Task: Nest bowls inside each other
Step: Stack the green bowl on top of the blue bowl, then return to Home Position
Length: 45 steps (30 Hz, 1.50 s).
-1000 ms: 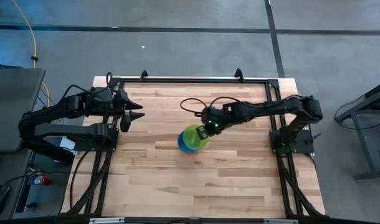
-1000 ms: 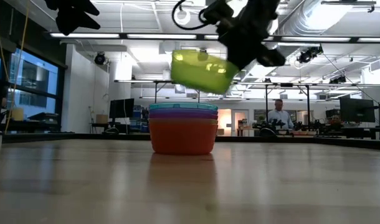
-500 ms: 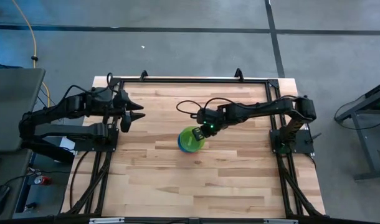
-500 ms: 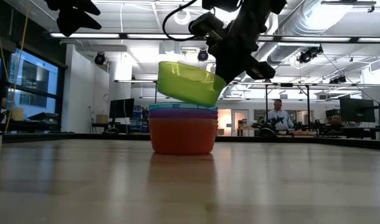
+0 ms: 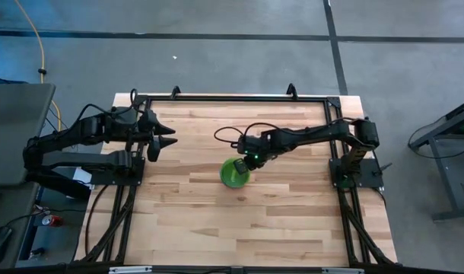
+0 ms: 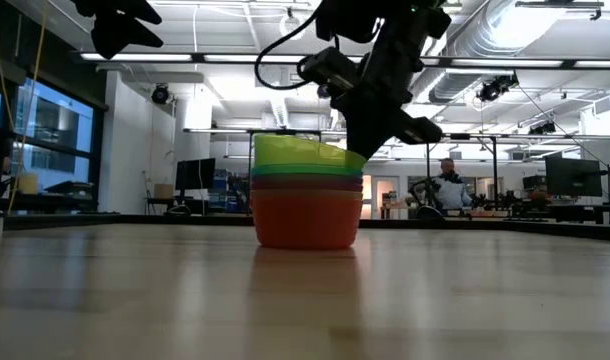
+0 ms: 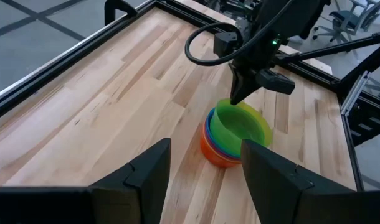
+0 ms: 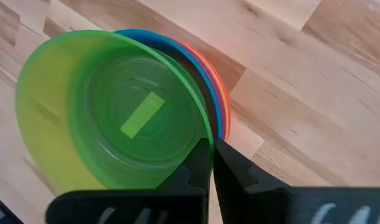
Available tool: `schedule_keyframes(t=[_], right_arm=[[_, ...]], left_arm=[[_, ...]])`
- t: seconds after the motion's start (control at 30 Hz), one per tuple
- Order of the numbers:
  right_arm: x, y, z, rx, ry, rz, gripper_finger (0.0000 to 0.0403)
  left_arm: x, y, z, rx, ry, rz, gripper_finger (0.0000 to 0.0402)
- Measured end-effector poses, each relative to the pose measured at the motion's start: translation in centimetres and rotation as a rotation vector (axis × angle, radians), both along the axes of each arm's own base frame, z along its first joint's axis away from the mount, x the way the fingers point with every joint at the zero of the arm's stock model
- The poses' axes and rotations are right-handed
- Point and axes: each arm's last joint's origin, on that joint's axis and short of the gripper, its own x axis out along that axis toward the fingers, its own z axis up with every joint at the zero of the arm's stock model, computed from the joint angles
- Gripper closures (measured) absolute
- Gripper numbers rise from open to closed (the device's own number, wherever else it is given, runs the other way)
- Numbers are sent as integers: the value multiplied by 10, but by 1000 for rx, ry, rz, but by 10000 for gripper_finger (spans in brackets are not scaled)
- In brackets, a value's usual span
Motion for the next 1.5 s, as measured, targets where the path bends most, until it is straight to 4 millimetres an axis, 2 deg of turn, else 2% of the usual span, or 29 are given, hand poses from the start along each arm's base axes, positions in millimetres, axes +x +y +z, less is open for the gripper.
schedule_keyframes(t=[0.27,1.0,1.3,1.5], right_arm=[[-9,2,-3,18,99,6,403],[-7,4,-2,42,75,13,400],[-8,2,7,41,30,19,332],[-13,2,22,7,-20,45,296]], left_arm=[[0,0,0,-1,-1,1,217],[1,1,3,8,-31,7,217],[2,1,3,8,-30,7,217],[2,1,3,11,-27,4,217]])
